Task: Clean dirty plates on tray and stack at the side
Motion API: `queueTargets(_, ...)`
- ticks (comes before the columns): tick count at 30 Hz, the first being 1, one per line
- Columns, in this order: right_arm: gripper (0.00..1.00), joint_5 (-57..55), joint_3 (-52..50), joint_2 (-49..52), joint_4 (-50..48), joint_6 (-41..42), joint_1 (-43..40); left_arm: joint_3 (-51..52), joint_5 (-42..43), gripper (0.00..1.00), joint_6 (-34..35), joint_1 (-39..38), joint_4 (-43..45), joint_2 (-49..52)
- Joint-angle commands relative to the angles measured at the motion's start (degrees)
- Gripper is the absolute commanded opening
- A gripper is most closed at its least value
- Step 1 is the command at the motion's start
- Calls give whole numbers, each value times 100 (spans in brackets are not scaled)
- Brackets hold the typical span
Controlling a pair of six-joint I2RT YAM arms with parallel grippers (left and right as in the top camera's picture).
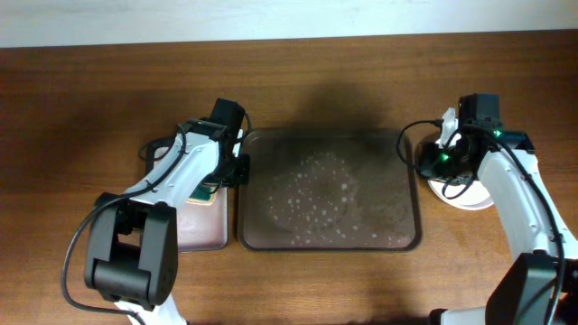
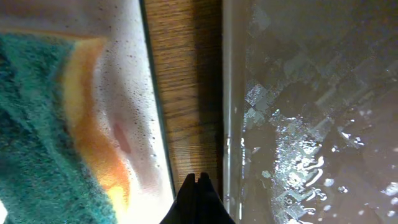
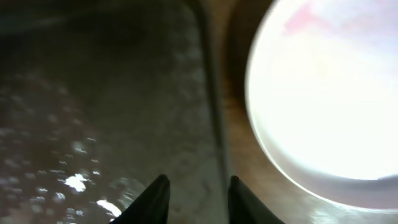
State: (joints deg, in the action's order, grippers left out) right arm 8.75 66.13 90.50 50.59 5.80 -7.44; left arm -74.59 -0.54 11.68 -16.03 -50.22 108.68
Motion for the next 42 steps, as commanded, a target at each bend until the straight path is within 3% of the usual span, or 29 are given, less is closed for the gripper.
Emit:
queueTargets(1, 32, -538, -35, 0, 39, -343, 42, -186, 531, 0, 74, 48, 37, -87)
queueTargets(3, 28, -540, -37, 0, 66, -393, 42, -284, 529, 0, 114, 48, 39, -251)
queueTargets(6, 4, -520, -164, 0, 120, -411, 42, -326, 525, 0, 114, 55, 48, -538)
queueTargets(17, 4, -632, -1231, 4, -693, -369, 42, -326, 525, 0, 160, 59, 48, -715)
queueTargets(27, 4, -627, -1287, 763, -1696, -363, 42, -326, 527, 0, 160, 59, 48, -715)
queueTargets(32, 4, 721, -1287, 826, -2006, -411, 42, -326, 527, 0, 162, 59, 48, -715)
queueTargets(37, 4, 905, -1287, 826, -2041, -409, 42, -326, 527, 0, 160, 59, 46, -715)
queueTargets(42, 14, 857, -1213, 804, -1961, -409, 39, -326, 525, 0, 160, 59, 46, -715)
